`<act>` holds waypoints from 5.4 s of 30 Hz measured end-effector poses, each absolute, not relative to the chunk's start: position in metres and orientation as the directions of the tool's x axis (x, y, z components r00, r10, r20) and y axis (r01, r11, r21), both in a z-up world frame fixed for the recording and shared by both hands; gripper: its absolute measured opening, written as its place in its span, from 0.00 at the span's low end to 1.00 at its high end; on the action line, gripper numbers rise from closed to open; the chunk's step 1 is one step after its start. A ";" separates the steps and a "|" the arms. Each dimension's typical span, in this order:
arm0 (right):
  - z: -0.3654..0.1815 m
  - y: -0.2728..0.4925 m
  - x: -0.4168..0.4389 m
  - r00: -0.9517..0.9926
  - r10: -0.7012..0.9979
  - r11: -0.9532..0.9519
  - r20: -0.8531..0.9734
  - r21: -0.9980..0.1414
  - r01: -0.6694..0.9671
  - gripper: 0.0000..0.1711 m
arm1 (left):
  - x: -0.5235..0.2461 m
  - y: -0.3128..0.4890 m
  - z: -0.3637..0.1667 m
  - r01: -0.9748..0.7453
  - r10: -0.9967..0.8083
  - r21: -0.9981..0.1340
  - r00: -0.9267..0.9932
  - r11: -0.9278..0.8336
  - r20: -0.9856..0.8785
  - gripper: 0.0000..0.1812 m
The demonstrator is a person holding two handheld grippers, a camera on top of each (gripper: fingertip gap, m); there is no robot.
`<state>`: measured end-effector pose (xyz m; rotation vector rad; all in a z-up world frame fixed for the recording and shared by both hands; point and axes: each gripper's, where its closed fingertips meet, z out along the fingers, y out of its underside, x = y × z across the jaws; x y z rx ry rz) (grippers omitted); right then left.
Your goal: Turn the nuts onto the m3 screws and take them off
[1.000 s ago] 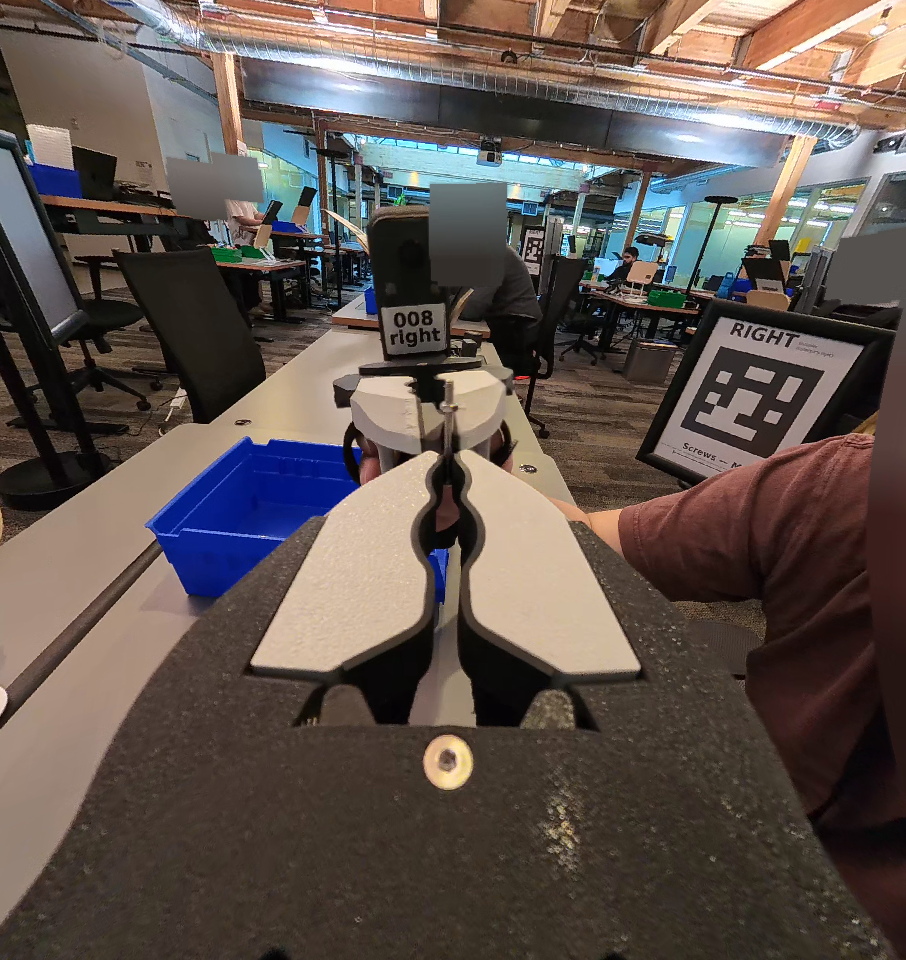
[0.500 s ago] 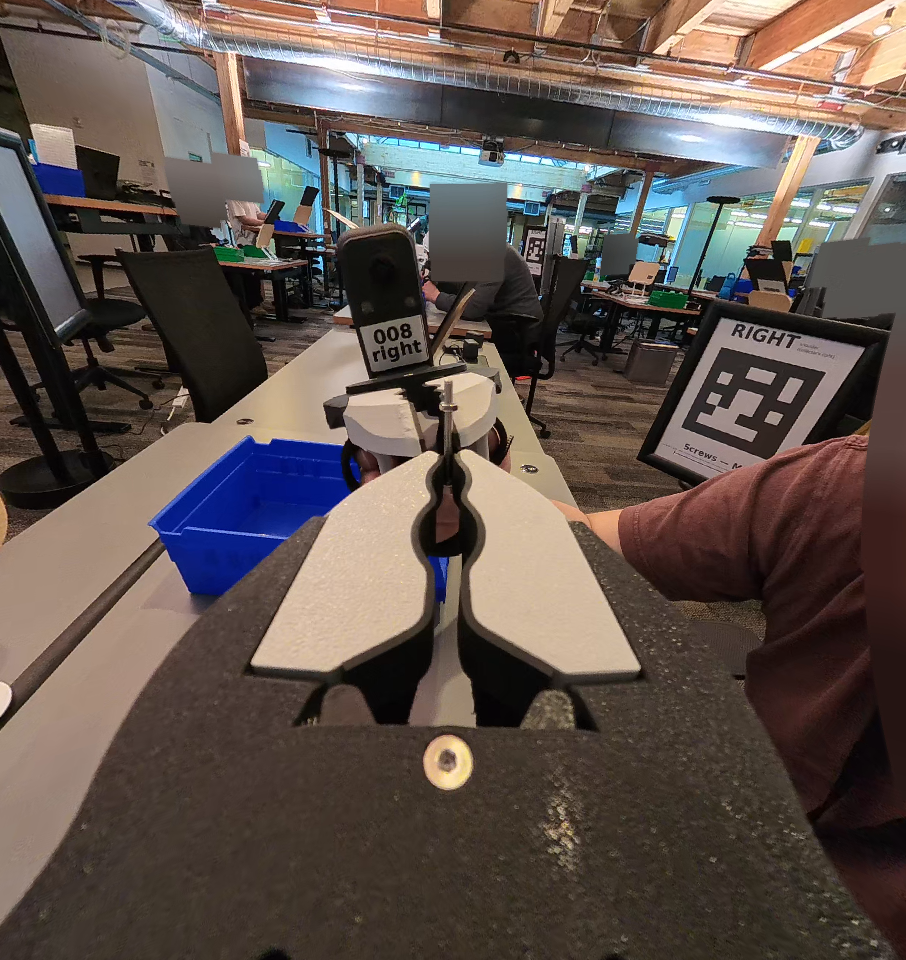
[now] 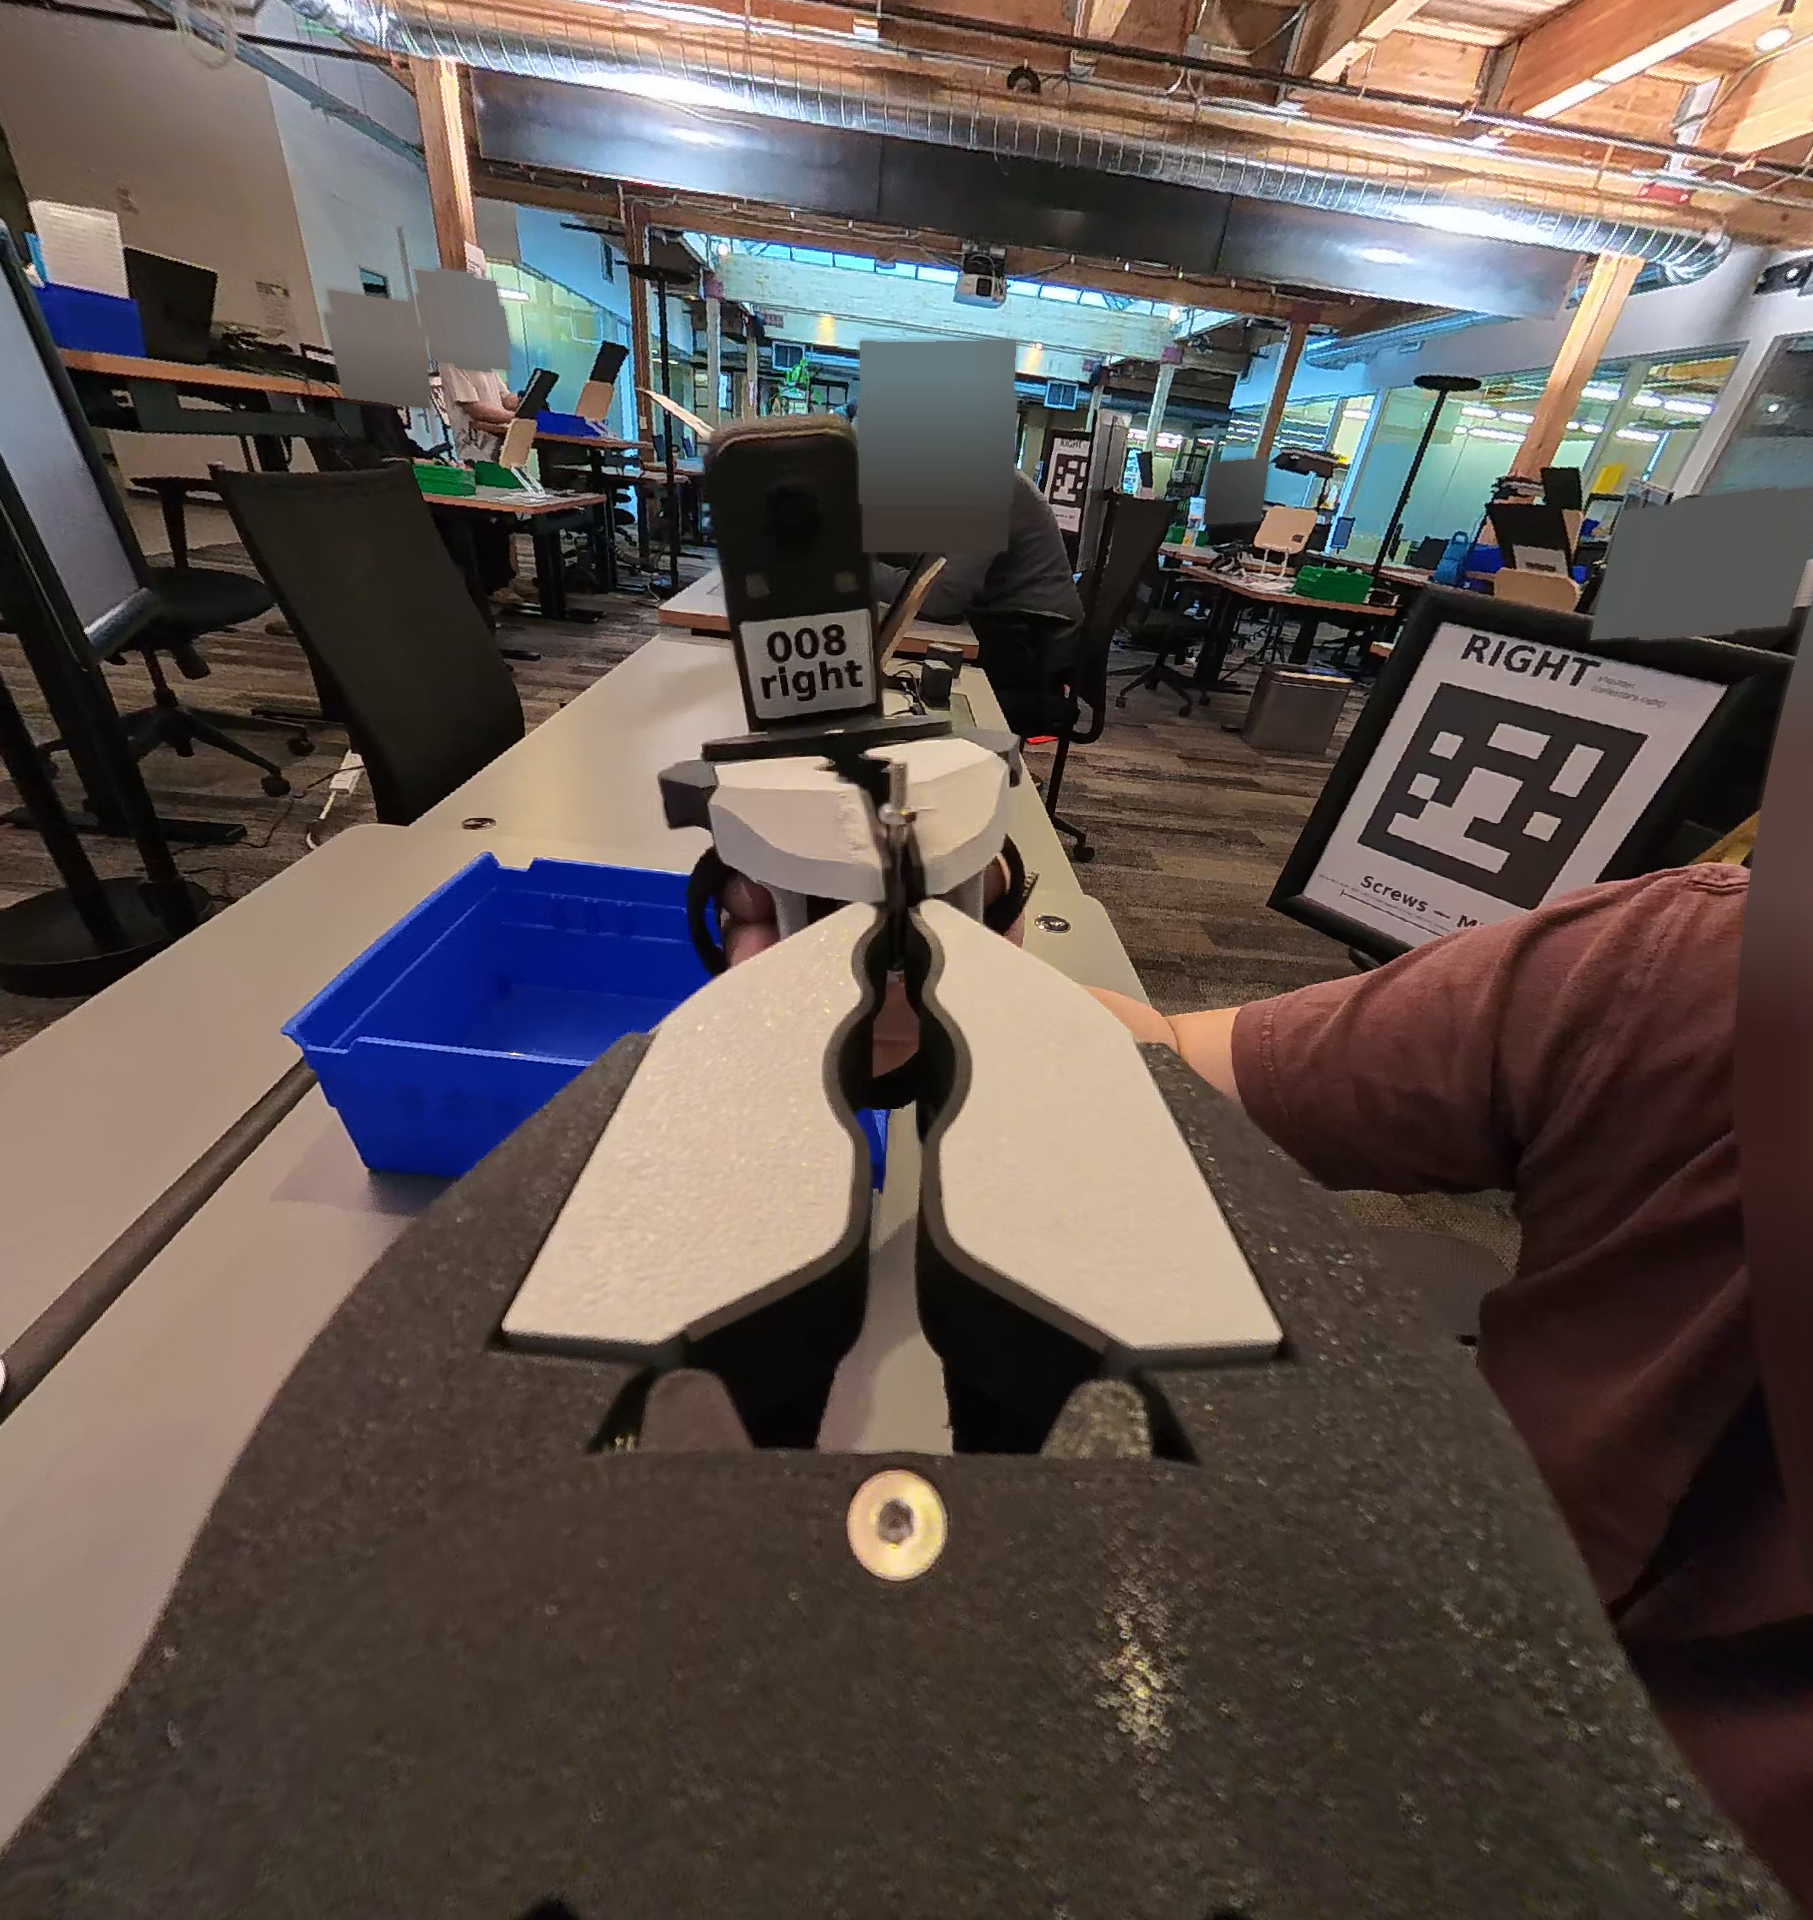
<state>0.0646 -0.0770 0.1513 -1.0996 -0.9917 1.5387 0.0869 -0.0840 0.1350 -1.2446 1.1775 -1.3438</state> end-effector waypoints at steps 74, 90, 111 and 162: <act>-0.162 0.016 0.399 0.942 0.335 -0.935 -0.010 0.119 0.333 0.02 | 0.054 -0.012 0.101 -0.179 -0.931 -0.970 0.352 -0.167 0.096 0.10; -0.075 0.036 0.379 0.923 0.379 -0.889 0.069 -0.248 0.384 0.07 | 0.013 0.004 0.102 -0.273 -0.873 -0.947 0.488 -0.170 0.016 0.11; 0.060 0.059 0.247 0.729 0.641 -0.284 0.239 -0.809 0.515 0.11 | -0.167 0.023 -0.002 -0.488 -0.540 -0.536 0.839 -0.689 -0.071 0.12; 0.050 0.047 0.198 0.581 0.778 -0.186 0.239 -0.796 0.576 0.18 | -0.223 -0.005 -0.151 -0.845 -0.838 -0.002 0.531 -0.535 -0.125 0.12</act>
